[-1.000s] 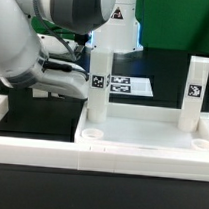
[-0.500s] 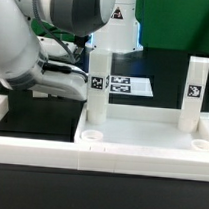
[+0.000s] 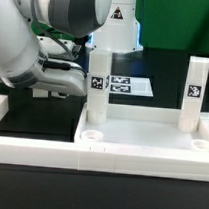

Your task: Assemble desk

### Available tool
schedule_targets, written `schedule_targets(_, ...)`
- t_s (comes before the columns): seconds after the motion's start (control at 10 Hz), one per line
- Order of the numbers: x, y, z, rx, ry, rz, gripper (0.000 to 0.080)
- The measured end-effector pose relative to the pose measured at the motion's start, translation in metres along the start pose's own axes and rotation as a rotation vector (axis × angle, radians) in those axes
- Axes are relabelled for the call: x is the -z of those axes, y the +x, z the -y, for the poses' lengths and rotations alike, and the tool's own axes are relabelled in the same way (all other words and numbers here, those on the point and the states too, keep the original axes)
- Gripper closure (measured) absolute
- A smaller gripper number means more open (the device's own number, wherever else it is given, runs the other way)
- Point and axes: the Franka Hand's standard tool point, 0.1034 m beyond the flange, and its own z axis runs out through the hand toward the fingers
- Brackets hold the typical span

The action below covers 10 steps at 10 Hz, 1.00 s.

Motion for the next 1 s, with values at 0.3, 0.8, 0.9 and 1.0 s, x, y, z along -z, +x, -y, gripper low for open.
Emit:
schedule_targets(0.3,-0.001,0.0,0.0,0.0,0.0,0.001,0.0151)
schedule_targets(0.8,-0.027,-0.007,-0.007,-0.015,0.01,0.025,0.0151)
schedule_targets(0.9,-0.03,-0.008,-0.007,-0.016,0.011,0.029,0.0151)
schedule_targets(1.0,-0.031,-0.009,-0.008,-0.018,0.013,0.032,0.0151)
